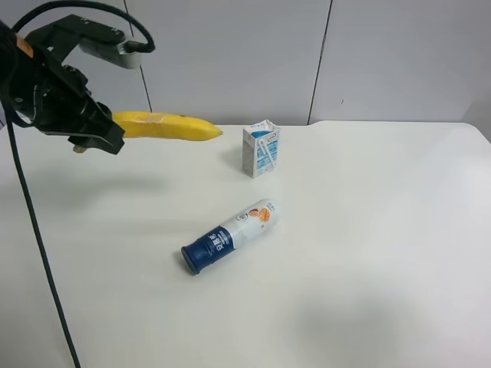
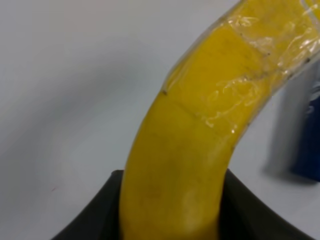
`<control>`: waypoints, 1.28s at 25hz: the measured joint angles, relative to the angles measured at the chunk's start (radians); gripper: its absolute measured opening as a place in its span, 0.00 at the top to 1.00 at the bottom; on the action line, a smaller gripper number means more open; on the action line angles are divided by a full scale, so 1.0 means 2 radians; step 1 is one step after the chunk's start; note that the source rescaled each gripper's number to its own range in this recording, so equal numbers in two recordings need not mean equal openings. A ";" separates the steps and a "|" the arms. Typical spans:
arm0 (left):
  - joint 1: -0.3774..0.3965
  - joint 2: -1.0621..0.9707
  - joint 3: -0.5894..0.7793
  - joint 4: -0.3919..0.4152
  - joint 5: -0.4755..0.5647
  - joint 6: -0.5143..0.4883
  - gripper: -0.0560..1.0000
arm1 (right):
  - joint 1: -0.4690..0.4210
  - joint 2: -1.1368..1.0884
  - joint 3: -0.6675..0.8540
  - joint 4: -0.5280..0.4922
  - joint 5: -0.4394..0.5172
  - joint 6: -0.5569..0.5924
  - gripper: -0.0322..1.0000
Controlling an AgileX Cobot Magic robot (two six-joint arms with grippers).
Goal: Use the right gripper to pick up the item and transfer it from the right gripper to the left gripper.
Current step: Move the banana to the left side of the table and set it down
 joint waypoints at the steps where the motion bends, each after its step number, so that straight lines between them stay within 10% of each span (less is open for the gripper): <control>1: 0.020 0.000 0.011 -0.008 -0.011 0.008 0.93 | 0.000 0.000 0.000 0.000 0.000 0.000 0.00; 10: 0.123 0.032 0.128 -0.046 -0.132 0.021 0.93 | 0.000 0.000 0.000 0.000 0.000 0.000 0.00; 28: 0.132 0.152 0.143 -0.050 -0.239 0.021 0.93 | 0.000 0.000 0.000 0.000 0.000 0.000 0.00; 30: 0.132 0.153 0.143 -0.050 -0.248 0.018 0.74 | 0.000 0.000 0.000 0.000 0.000 0.000 0.00; 32: 0.132 0.154 0.143 -0.052 -0.264 0.007 0.34 | 0.000 0.000 0.000 0.000 0.000 0.000 0.00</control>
